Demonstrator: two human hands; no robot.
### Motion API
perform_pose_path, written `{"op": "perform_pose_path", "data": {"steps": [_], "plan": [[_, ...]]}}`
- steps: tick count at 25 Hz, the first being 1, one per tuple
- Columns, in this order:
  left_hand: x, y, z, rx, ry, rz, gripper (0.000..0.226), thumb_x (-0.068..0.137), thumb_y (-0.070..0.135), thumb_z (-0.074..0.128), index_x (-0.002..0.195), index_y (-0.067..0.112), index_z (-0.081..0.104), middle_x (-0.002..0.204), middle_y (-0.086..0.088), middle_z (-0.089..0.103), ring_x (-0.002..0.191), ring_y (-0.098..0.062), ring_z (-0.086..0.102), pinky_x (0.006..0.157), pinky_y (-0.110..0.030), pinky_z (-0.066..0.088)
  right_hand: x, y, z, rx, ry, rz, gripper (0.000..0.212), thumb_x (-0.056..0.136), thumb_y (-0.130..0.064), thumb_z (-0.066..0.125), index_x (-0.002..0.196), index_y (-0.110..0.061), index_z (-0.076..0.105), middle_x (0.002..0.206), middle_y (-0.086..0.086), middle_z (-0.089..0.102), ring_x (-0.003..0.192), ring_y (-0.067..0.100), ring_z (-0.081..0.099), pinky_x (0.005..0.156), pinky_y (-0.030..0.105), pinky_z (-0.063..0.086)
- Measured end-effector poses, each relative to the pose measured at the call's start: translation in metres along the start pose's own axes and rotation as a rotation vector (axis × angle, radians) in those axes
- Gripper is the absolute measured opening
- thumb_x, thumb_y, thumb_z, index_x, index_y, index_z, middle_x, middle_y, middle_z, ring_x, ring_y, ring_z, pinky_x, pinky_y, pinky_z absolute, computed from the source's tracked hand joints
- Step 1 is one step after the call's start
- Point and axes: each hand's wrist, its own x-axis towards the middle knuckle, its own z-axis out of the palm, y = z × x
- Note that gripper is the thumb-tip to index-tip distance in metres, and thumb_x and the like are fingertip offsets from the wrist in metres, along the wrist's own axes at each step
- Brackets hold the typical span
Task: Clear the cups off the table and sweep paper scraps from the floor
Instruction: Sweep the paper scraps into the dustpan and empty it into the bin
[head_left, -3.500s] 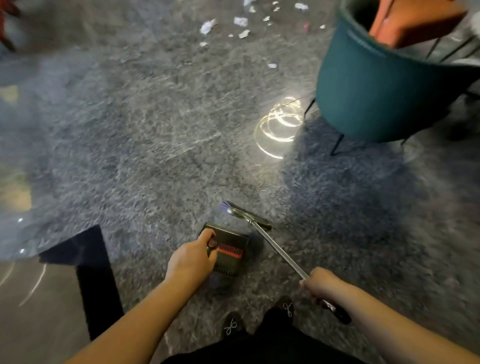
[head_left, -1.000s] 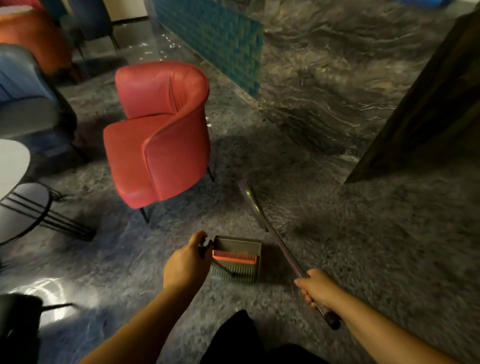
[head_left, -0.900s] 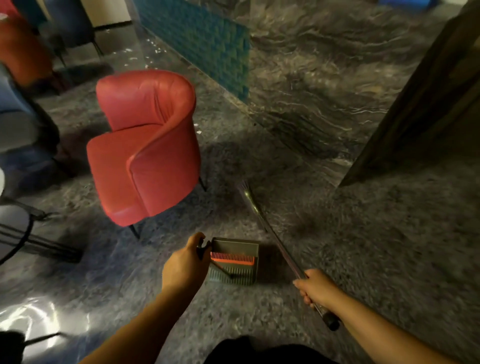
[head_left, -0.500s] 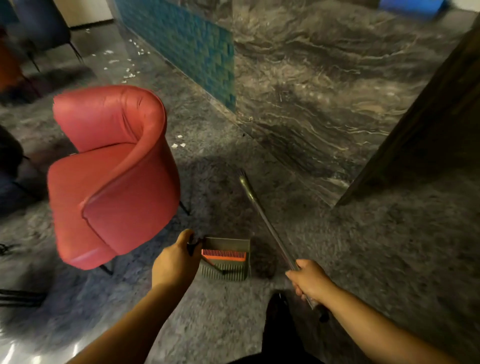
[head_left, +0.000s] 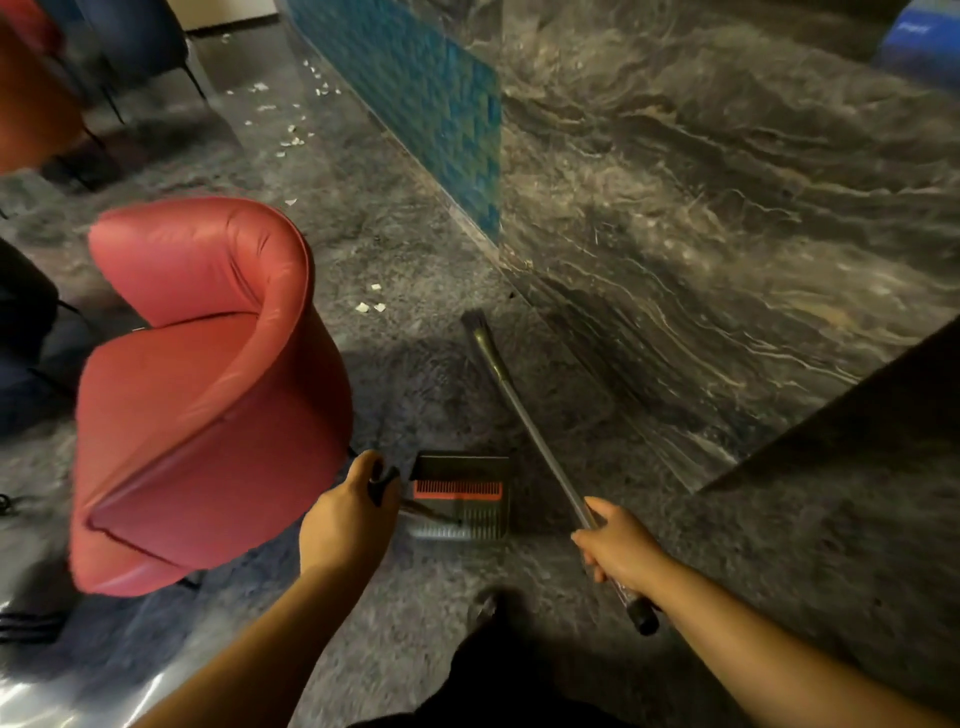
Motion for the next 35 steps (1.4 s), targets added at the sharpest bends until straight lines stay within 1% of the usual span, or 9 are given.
{"op": "perform_pose_path", "data": {"steps": [5,8,10,14,19,25,27,30,35], "plan": [[0.102,0.028,0.018,-0.016,-0.026,-0.041,0.025,0.092,0.043,0.056,0.11,0.027,0.049,0.085,-0.011,0.069,0.078,-0.038,0.063,0.056,-0.032,0.037,0.076,-0.064,-0.037,-0.038,-0.033,0.029,0.073,0.085,-0.005,0.064,0.147,-0.019,0.029,0.089,0.008,0.059,0.059,0.016,0.054,0.041,0.023,0.04],[0.181,0.049,0.027,-0.044,-0.072,-0.085,0.021,0.092,0.041,0.055,0.098,0.025,0.042,0.081,-0.01,0.068,0.075,-0.037,0.063,0.055,-0.035,0.041,0.124,-0.112,-0.057,-0.042,-0.054,0.038,0.069,0.088,-0.007,0.065,0.147,-0.012,0.029,0.08,0.007,0.055,0.054,0.015,0.047,0.036,0.022,0.036],[0.226,0.061,0.029,-0.028,-0.074,-0.103,0.022,0.092,0.041,0.054,0.1,0.024,0.043,0.08,-0.009,0.068,0.074,-0.036,0.064,0.056,-0.036,0.044,0.153,-0.141,-0.067,-0.039,-0.061,0.063,0.066,0.091,-0.002,0.059,0.148,-0.01,0.028,0.077,0.007,0.052,0.052,0.014,0.044,0.033,0.02,0.034],[0.298,0.081,0.031,0.008,-0.031,-0.094,0.024,0.092,0.043,0.054,0.105,0.024,0.047,0.084,-0.009,0.068,0.076,-0.035,0.064,0.055,-0.033,0.04,0.205,-0.196,-0.093,-0.081,-0.078,0.054,0.066,0.091,0.003,0.053,0.149,-0.009,0.025,0.069,0.007,0.049,0.047,0.013,0.042,0.031,0.018,0.032],[0.381,0.101,0.044,0.034,0.018,-0.161,0.025,0.091,0.045,0.055,0.106,0.027,0.047,0.081,-0.007,0.068,0.07,-0.033,0.064,0.051,-0.03,0.036,0.291,-0.28,-0.136,-0.17,-0.158,0.017,0.055,0.09,0.004,0.051,0.142,-0.007,0.037,0.061,0.007,0.047,0.025,0.003,0.039,0.03,0.014,0.03],[0.483,0.134,0.055,0.044,0.091,-0.287,0.026,0.092,0.047,0.053,0.105,0.026,0.047,0.079,-0.01,0.068,0.071,-0.036,0.064,0.053,-0.032,0.04,0.41,-0.391,-0.191,-0.29,-0.254,-0.053,0.063,0.088,0.001,0.057,0.146,-0.011,0.034,0.06,0.007,0.05,0.031,0.007,0.043,0.033,0.018,0.035],[0.514,0.143,0.054,0.056,0.115,-0.311,0.027,0.091,0.047,0.054,0.106,0.025,0.048,0.08,-0.011,0.069,0.072,-0.037,0.065,0.054,-0.032,0.04,0.446,-0.424,-0.195,-0.31,-0.283,-0.098,0.055,0.09,0.0,0.057,0.141,-0.009,0.041,0.064,0.007,0.051,0.039,0.01,0.044,0.033,0.02,0.035],[0.554,0.146,0.049,0.064,0.142,-0.354,0.03,0.091,0.046,0.056,0.111,0.026,0.048,0.08,-0.01,0.069,0.072,-0.036,0.065,0.053,-0.031,0.037,0.497,-0.472,-0.188,-0.352,-0.303,-0.141,0.039,0.096,-0.007,0.049,0.134,-0.009,0.047,0.061,0.008,0.046,0.045,0.014,0.042,0.037,0.023,0.035],[0.628,0.123,0.044,0.065,0.17,-0.394,0.037,0.088,0.047,0.058,0.119,0.029,0.049,0.082,-0.008,0.07,0.073,-0.035,0.066,0.053,-0.031,0.04,0.579,-0.549,-0.155,-0.417,-0.301,-0.173,0.047,0.088,0.002,0.045,0.134,-0.004,0.048,0.07,0.015,0.054,0.05,0.018,0.044,0.044,0.026,0.034]]}}
